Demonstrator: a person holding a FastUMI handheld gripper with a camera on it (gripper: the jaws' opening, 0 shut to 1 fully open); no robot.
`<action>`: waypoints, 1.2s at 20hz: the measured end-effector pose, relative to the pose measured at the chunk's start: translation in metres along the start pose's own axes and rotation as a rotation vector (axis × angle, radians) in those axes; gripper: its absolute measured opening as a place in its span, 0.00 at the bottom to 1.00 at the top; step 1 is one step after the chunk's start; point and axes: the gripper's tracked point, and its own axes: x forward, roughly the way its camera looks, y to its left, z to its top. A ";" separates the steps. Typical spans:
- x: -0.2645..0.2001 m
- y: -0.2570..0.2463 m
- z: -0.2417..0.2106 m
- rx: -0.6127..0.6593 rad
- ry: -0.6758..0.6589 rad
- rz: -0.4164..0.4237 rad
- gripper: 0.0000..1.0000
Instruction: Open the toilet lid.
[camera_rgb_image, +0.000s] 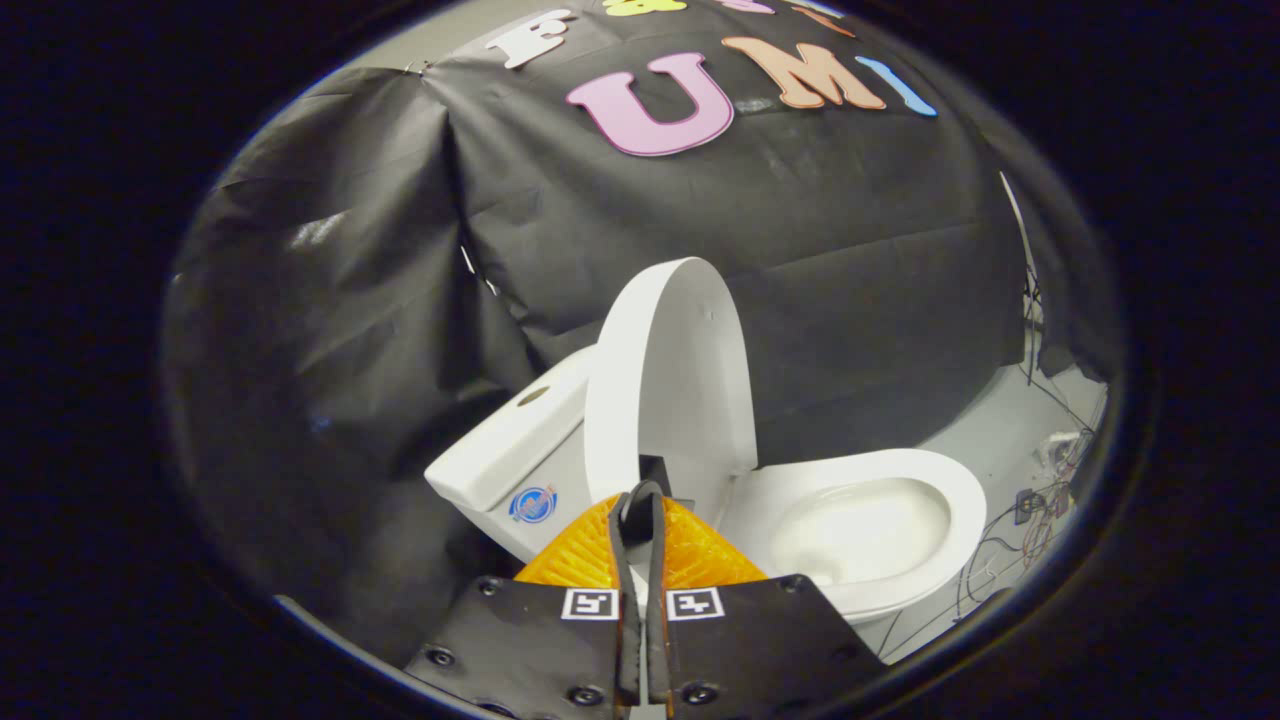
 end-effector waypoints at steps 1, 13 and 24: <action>0.001 0.004 0.000 -0.018 -0.006 -0.002 0.03; 0.023 0.047 -0.009 -0.189 -0.019 -0.038 0.21; 0.018 0.082 -0.040 -0.192 0.122 0.095 0.67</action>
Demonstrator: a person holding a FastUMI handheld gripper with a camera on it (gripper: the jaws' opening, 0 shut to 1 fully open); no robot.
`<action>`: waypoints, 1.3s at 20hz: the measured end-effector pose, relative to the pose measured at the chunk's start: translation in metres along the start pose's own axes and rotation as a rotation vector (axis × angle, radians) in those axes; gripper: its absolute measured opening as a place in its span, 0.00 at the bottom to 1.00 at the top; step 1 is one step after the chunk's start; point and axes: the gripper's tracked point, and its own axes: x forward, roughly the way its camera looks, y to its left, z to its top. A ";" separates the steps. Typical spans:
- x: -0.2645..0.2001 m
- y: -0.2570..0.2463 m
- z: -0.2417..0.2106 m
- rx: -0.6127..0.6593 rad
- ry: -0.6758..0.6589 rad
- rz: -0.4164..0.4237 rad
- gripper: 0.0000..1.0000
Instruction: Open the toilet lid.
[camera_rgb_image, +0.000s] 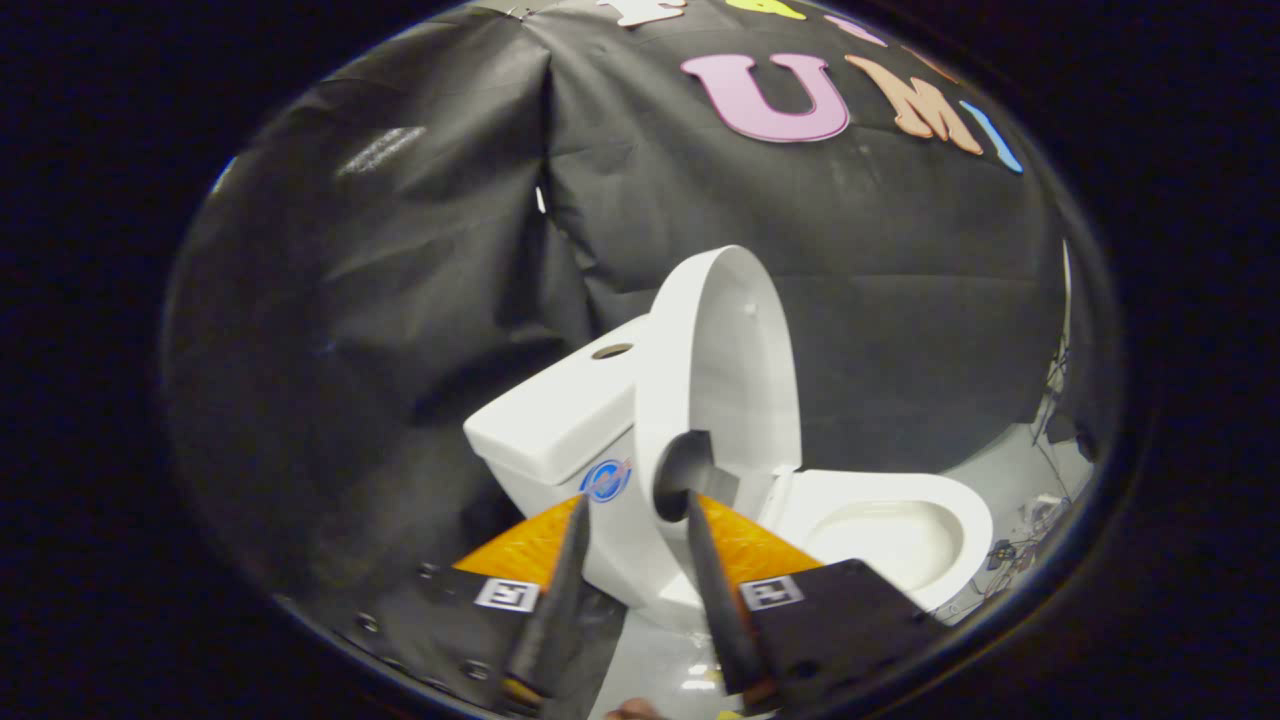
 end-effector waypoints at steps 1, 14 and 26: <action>-0.006 0.002 0.002 -0.012 0.003 0.007 0.82; -0.069 -0.015 -0.011 -0.084 -0.019 0.045 0.97; -0.144 -0.071 -0.005 -0.169 -0.236 -0.068 0.98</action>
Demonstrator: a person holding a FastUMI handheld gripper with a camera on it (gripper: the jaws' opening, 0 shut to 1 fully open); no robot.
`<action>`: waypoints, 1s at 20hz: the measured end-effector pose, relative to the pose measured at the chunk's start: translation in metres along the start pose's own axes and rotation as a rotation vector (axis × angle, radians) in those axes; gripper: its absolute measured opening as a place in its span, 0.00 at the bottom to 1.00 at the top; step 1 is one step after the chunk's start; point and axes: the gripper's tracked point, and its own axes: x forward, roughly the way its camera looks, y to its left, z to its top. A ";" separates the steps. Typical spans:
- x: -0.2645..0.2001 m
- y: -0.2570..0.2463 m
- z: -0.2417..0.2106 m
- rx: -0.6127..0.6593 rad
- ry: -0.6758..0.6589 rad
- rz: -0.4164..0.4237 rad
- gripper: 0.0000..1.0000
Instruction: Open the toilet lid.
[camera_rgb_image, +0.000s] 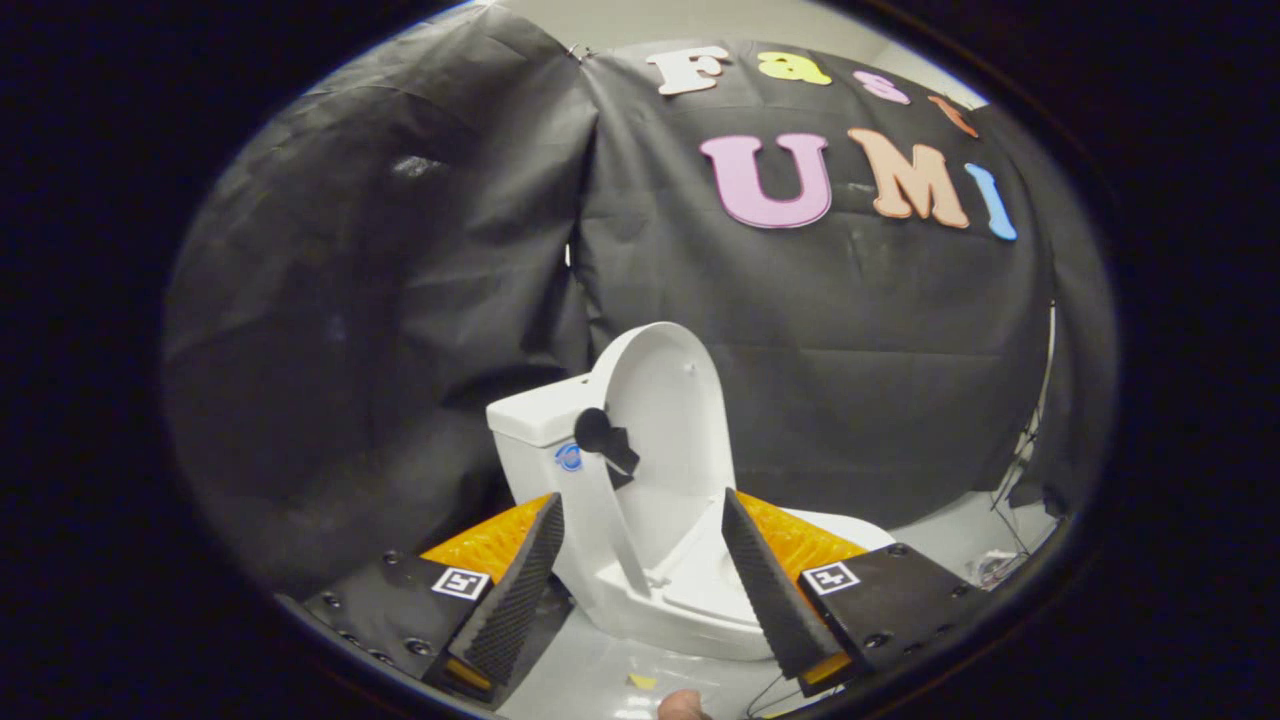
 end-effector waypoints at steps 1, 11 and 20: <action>-0.006 -0.004 -0.005 -0.007 0.001 -0.006 0.98; -0.051 -0.019 -0.028 -0.043 -0.024 -0.029 0.98; -0.078 -0.062 -0.003 0.001 -0.186 -0.084 0.98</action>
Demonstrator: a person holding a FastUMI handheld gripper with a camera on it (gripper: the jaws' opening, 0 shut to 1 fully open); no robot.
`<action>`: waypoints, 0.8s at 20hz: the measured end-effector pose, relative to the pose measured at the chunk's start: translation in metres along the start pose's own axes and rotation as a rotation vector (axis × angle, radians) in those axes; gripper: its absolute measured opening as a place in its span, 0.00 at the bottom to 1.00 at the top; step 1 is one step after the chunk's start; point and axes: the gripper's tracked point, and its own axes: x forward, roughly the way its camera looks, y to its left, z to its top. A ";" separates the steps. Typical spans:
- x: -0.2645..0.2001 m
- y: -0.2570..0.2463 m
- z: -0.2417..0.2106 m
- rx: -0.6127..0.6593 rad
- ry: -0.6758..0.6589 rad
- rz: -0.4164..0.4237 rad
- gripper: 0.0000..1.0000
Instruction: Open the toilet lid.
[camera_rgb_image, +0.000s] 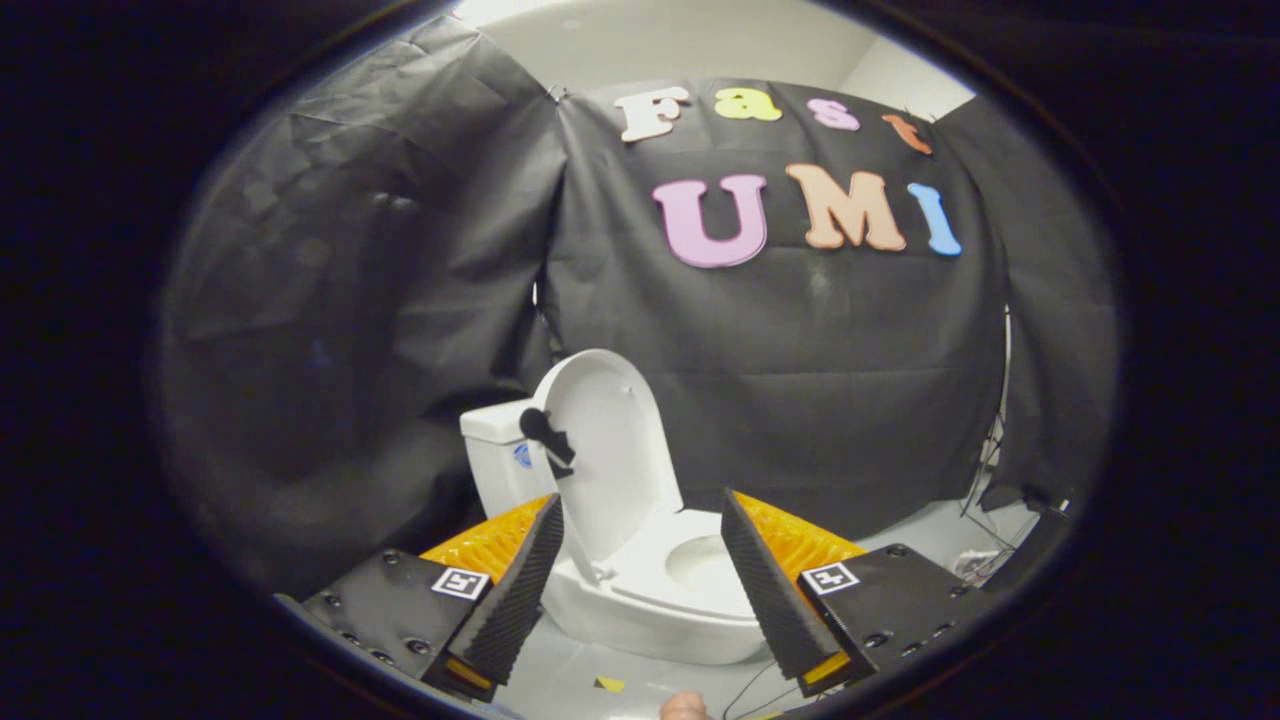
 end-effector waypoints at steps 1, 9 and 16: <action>0.001 -0.003 0.001 -0.015 -0.020 -0.001 0.98; -0.006 -0.028 0.011 -0.074 -0.074 -0.026 0.98; -0.018 -0.053 0.005 -0.010 -0.078 -0.023 0.98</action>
